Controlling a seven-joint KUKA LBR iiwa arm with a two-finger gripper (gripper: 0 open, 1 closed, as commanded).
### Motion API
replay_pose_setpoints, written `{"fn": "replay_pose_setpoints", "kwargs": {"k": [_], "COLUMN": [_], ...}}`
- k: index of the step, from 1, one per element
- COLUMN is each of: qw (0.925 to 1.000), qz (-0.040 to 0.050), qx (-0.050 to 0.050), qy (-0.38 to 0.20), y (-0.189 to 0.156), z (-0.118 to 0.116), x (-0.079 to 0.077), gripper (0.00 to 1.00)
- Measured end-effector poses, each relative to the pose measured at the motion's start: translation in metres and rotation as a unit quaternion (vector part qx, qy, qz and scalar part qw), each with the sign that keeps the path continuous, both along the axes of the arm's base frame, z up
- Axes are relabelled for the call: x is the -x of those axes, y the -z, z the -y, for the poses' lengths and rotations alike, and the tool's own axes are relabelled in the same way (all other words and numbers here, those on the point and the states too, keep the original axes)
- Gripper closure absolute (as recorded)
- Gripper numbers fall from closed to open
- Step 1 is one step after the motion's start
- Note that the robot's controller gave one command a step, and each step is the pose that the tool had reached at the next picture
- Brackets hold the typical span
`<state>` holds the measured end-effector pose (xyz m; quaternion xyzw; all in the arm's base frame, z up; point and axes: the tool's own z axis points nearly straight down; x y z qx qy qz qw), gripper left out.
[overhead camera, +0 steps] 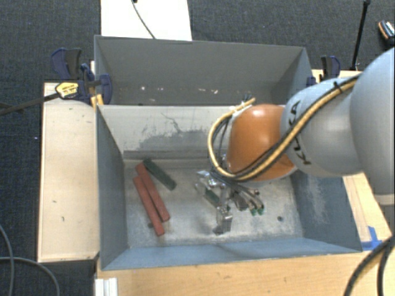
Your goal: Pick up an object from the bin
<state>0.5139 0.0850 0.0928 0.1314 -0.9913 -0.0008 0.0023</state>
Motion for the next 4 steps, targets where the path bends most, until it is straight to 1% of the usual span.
{"fn": "replay_pose_setpoints", "kwargs": {"k": [1,2,3,4], "qw": [0.9943,0.9918,0.9924,0.9761], "qz": [0.0060,0.0017,0.0029,0.0073], "qx": [0.002,-0.002,-0.001,0.000], "qy": [-0.106,-0.128,-0.123,-0.217], "y": [-0.021,0.024,0.022,-0.105], "z": [0.085,0.004,0.009,-0.016], "x": [-0.067,-0.046,-0.048,-0.028], "gripper": [0.00,0.00,1.00,1.00]}}
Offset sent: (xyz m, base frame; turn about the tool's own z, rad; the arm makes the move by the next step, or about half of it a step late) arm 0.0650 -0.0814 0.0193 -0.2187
